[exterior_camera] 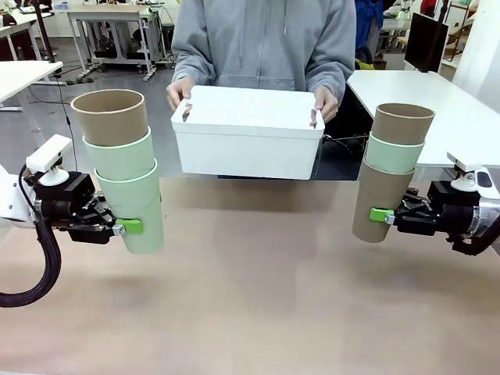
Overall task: Stack the cups and store them in the basket.
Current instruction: Place the stack of Reusable plastic cups into the Pantry Basket.
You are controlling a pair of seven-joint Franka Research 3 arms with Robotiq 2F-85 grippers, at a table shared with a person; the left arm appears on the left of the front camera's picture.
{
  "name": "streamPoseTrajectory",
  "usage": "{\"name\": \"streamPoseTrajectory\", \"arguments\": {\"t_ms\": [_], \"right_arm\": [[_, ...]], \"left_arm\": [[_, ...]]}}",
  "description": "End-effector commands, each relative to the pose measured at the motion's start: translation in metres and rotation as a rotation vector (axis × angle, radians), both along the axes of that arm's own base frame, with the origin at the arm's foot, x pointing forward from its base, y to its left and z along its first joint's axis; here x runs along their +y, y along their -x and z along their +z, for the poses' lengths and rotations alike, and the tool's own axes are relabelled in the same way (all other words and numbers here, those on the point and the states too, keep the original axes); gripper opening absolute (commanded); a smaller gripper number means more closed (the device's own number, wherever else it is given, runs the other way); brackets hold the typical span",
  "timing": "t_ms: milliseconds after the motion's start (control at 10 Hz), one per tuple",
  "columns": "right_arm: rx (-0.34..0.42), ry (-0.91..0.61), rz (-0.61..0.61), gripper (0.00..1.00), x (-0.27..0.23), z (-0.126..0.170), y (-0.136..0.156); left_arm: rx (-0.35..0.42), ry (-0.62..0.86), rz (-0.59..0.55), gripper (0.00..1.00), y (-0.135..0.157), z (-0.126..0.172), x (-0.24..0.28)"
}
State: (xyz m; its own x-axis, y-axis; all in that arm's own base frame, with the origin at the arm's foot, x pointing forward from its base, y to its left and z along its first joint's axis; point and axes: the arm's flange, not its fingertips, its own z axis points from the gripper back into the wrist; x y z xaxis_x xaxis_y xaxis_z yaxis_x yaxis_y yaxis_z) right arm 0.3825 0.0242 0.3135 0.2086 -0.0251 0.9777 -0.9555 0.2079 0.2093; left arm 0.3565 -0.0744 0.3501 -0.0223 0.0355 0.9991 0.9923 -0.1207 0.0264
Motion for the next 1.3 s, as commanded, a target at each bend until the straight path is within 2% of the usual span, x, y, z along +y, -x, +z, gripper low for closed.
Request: {"name": "streamPoseTrajectory", "arguments": {"t_ms": [0,1200], "right_arm": [[-0.012,-0.005,-0.002,0.85,0.0001,0.0049,-0.0003],[-0.012,-0.005,-0.002,0.85,0.0001,0.0049,-0.0003]], "left_arm": [[-0.006,0.009,0.001,0.84,0.0001,0.0023,0.0013],[-0.006,0.009,0.001,0.84,0.0001,0.0023,0.0013]]}}
